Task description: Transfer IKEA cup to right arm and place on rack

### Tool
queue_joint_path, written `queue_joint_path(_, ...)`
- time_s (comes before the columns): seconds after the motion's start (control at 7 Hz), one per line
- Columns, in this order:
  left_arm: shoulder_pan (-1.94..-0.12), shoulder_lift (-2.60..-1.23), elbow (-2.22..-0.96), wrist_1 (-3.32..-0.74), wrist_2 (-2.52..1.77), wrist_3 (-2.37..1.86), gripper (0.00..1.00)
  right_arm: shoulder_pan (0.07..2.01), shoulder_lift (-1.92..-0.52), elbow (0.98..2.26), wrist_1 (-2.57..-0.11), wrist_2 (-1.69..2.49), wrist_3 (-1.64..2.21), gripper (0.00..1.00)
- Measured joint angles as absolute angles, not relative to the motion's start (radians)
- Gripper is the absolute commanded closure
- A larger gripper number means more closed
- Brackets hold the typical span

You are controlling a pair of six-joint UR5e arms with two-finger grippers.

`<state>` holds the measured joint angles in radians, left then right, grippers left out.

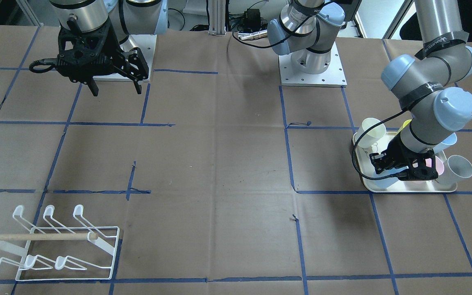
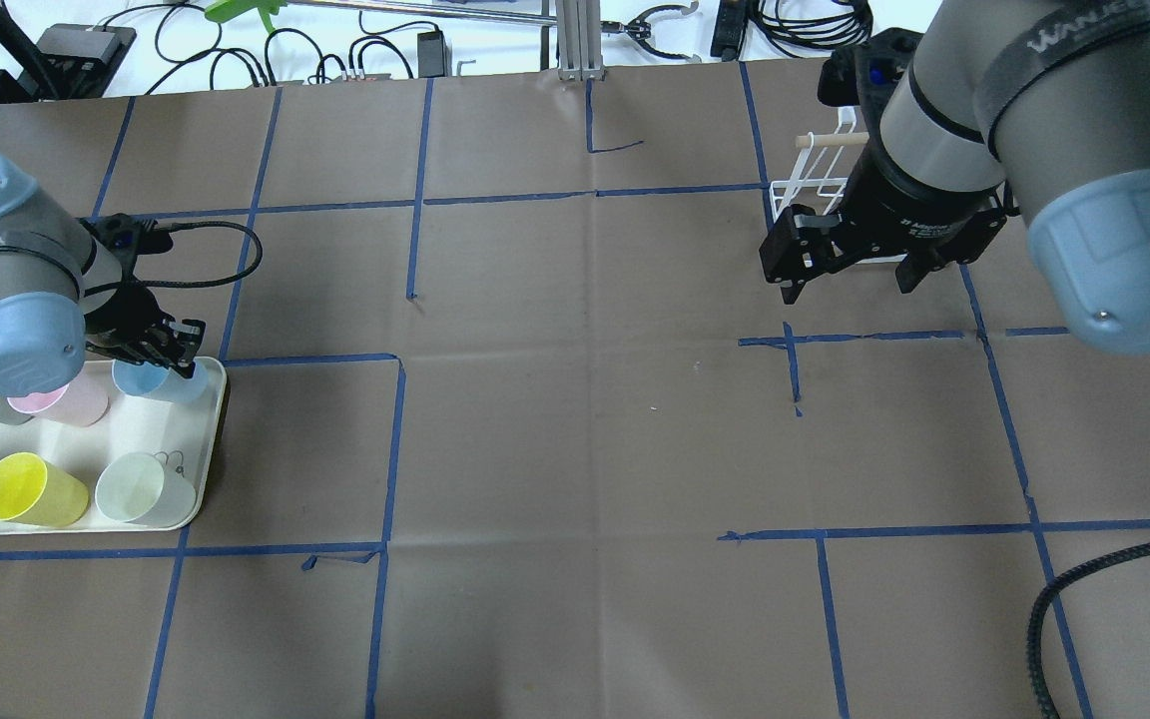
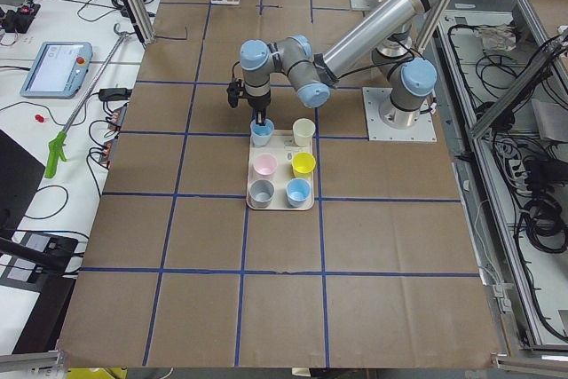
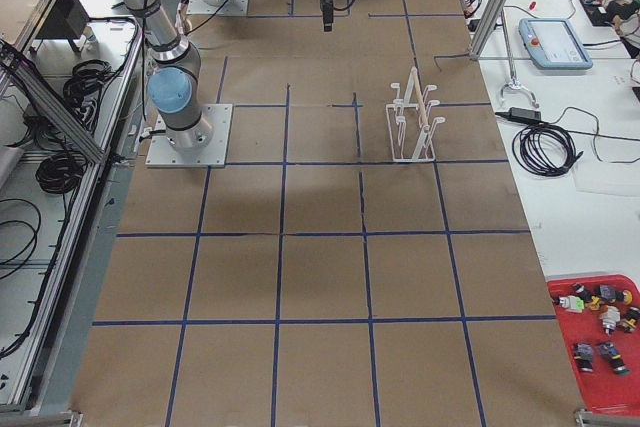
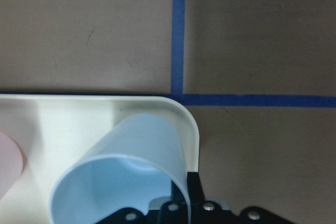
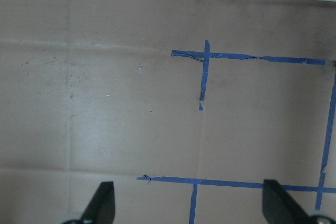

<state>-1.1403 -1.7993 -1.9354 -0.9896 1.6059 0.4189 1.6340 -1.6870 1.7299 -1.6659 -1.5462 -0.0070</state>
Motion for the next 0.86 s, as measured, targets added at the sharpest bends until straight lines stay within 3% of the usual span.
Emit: queue_joint_path(0.86,-1.210,-1.726,-1.518,-1.517,1.608,0.415,1.00,1.635,-1.674,1.740,-1.903,-1.539,0.030,0.00)
